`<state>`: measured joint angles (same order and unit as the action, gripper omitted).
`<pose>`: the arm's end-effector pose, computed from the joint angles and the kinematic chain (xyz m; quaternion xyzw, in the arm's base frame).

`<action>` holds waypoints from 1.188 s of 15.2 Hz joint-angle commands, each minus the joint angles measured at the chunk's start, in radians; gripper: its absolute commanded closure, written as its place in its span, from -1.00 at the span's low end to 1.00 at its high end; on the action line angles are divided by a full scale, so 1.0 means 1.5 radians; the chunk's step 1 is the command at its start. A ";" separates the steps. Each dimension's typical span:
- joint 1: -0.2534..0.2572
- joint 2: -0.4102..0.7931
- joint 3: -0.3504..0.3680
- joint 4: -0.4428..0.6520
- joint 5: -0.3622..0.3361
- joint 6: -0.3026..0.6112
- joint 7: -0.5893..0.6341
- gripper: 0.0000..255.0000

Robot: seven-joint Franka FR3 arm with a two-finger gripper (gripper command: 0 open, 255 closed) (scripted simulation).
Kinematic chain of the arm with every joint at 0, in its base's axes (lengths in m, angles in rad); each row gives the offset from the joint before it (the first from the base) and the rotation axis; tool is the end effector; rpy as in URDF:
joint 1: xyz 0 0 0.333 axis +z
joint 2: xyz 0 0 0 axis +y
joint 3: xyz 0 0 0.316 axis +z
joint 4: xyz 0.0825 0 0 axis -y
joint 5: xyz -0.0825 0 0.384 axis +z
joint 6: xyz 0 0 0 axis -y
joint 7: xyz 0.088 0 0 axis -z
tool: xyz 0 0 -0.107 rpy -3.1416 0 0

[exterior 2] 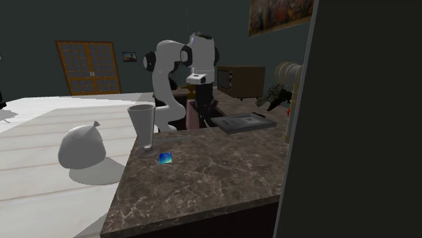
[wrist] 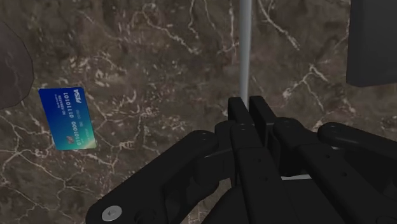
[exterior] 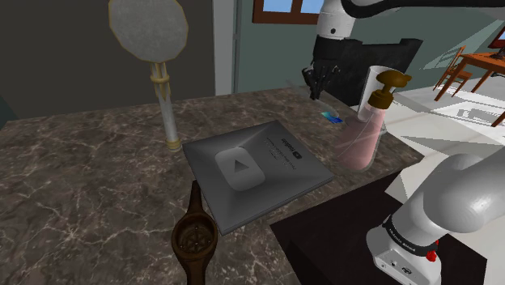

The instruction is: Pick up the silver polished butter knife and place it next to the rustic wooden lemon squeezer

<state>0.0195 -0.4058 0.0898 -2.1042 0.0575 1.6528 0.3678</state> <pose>0.4222 0.0577 0.5772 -0.9904 0.1359 0.0254 0.0051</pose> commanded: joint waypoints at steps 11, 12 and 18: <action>0.074 -0.100 0.128 -0.070 0.082 -0.015 0.173 1.00; 0.080 -0.104 0.139 -0.072 0.090 -0.016 0.188 1.00; 0.114 -0.115 0.214 -0.063 0.135 -0.019 0.283 1.00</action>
<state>0.1813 -0.5679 0.3949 -2.1994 0.2479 1.6298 0.7682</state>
